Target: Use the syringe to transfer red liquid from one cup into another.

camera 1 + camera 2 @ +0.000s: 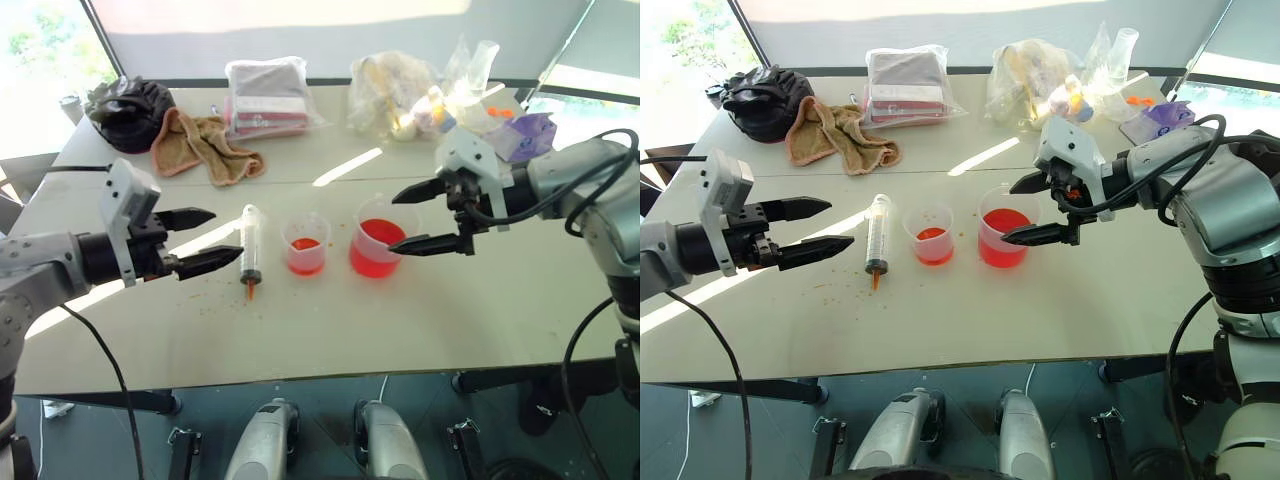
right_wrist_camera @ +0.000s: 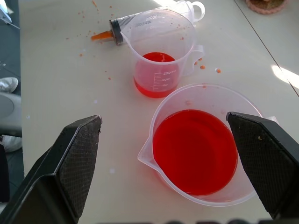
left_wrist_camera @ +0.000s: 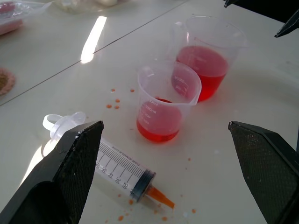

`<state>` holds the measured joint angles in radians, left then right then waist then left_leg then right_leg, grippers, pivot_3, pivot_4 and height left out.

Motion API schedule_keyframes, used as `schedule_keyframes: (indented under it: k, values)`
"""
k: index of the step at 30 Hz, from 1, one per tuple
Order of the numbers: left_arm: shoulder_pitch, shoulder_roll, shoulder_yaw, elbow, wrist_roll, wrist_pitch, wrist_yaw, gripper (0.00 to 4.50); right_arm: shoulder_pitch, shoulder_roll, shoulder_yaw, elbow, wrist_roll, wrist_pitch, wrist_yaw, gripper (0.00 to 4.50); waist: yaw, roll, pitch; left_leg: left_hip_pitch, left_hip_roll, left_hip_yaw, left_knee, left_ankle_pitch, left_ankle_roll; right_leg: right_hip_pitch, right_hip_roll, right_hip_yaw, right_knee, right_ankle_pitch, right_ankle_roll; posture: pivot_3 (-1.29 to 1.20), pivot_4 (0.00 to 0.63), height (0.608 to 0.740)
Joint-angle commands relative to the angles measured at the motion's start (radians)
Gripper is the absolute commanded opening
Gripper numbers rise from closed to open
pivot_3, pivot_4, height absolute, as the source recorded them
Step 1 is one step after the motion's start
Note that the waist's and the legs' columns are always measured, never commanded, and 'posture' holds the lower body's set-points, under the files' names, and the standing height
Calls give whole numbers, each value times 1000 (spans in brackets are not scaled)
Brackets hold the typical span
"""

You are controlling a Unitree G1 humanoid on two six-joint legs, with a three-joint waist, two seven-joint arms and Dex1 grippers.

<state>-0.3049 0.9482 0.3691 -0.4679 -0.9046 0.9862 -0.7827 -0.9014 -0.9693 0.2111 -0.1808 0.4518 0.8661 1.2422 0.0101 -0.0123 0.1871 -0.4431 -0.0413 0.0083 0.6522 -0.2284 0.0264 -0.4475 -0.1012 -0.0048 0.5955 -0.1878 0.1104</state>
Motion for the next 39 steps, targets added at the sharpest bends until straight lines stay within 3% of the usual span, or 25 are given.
schedule_keyframes:
  k: [1, 27, 33, 39]
  values:
    - [-4, -5, 20, -20, -22, -28, -7, 4466, -26, -9, -37, -2, -8, -17, 0, 4500, 0, 0, 0, 0, 0, 0, 0, 0, 0, 0, 0, 0, 0, 0, 0, 0, 150, 740]
    - [-9, 5, 25, -17, -44, -31, 11, 4466, -24, 8, -42, 6, -16, -30, -9, 4500, 0, 0, 0, 0, 0, 0, 1, 0, 0, 1, 3, 0, 1, 0, 0, 0, 150, 740]
    - [-97, 13, -70, -4, 25, 52, 159, 4466, -17, 9, -42, -6, -12, -26, -15, 4500, 2, 0, 0, 1, 0, 0, 2, 0, 0, 1, 3, 0, 1, 0, 0, 0, 150, 740]
    - [-378, -145, -139, 115, 36, 325, 452, 4466, -33, 11, -39, -1, -15, -26, -16, 4500, 2, -1, 0, 1, 0, -2, 9, 0, 1, 5, 4, -1, 3, 2, 4, 0, 150, 740]
